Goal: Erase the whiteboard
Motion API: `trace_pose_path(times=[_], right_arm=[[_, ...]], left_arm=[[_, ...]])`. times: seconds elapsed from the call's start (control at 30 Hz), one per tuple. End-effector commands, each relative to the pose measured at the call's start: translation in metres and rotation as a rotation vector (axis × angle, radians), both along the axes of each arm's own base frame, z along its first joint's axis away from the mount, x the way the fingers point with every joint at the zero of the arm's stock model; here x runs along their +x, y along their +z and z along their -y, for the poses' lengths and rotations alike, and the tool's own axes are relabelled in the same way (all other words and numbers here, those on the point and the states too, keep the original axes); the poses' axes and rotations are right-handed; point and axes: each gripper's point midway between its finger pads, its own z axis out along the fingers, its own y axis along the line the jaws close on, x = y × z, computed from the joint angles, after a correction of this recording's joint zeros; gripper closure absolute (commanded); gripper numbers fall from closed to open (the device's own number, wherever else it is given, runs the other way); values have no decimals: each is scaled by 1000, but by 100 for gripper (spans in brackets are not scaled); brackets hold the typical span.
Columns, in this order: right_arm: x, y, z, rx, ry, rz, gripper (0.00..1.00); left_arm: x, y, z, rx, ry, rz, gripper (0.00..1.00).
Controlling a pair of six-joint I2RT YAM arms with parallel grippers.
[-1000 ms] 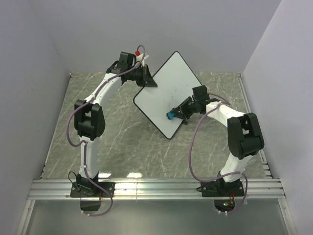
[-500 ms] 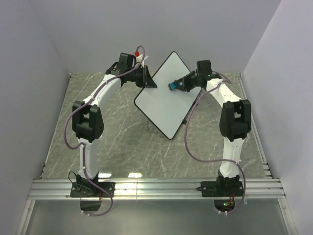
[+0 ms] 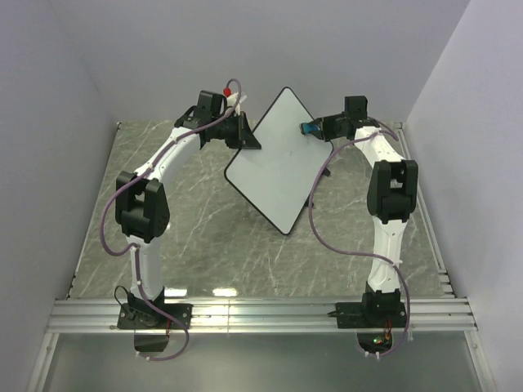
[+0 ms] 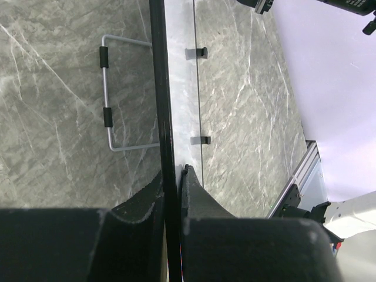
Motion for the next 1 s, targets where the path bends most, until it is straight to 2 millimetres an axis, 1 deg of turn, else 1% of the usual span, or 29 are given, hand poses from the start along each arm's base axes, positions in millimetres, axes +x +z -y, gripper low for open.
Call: trace_pose_path(times=[0.0,0.03,0.07,0.1,0.13,0.17,0.2,0.23,0.27,0.3,0.33,0.37,0.4,0.43,0.47,0.5,0.53,0.57,0.6,0.63,0.7,0.73,0.77,0.8,0.83,0.87,0.9,0.93,0.97], right_arm=[[-4,6,-21,-56,12,40,100],[-19,-6,-33,-59,44,12,100],[-30,5,-40,-39,70,22,100],[-41,3,-46,-30,89,12,100],[-63,-19,-56,-19,106,-39,100],[-78,-7,-62,8,123,-29,100],[-91,-13,-65,27,125,-51,100],[-115,-38,-69,68,109,-106,100],[-131,-27,-78,105,126,-93,100],[-138,-28,-81,136,121,-81,100],[-161,-49,-82,165,102,-148,100],[-172,-43,-89,181,117,-138,100],[-179,-43,-93,196,129,-136,100],[-188,-47,-98,190,145,-148,100],[-193,-41,-104,183,172,-140,100],[-204,-43,-113,169,204,-168,100],[-201,-34,-118,154,230,-140,100],[-201,-30,-122,147,244,-126,100],[-202,-31,-123,139,249,-137,100],[-195,-24,-124,137,247,-115,100],[-185,-29,-119,137,226,-123,100],[-171,-20,-113,151,198,-100,100],[-161,-26,-109,146,179,-104,100],[-152,-27,-103,137,158,-108,100],[-134,-12,-98,132,147,-63,100],[-119,-22,-84,112,108,-76,100],[-111,-25,-77,100,90,-89,100],[-93,-11,-71,96,78,-52,100],[-79,-22,-53,83,39,-66,100]], left_arm=[[-47,-28,20,106,-178,-7,100],[-45,-27,20,106,-177,-2,100],[-44,-28,21,106,-177,-3,100],[-42,-26,21,106,-177,1,100],[-41,-28,22,110,-178,-2,100],[-40,-29,22,113,-181,1,100],[-39,-27,22,112,-181,7,100],[-38,-28,22,115,-182,7,100],[-38,-28,22,115,-182,7,100],[-37,-28,22,114,-182,10,100],[-37,-29,23,112,-183,8,100],[-37,-29,24,107,-185,6,100],[-37,-30,24,107,-185,7,100],[-37,-31,24,105,-187,5,100],[-37,-31,25,101,-190,6,100],[-37,-31,25,103,-189,5,100],[-36,-32,25,104,-190,4,100],[-37,-32,25,100,-192,1,100],[-36,-32,25,101,-192,4,100],[-37,-31,25,100,-191,4,100],[-37,-29,25,97,-193,6,100],[-38,-26,25,95,-193,12,100],[-38,-26,25,97,-192,12,100],[-40,-29,24,102,-192,6,100],[-42,-26,23,102,-190,12,100],[-42,-26,22,106,-189,14,100],[-44,-30,21,111,-188,6,100],[-46,-26,20,110,-187,14,100],[-47,-26,19,111,-187,10,100]])
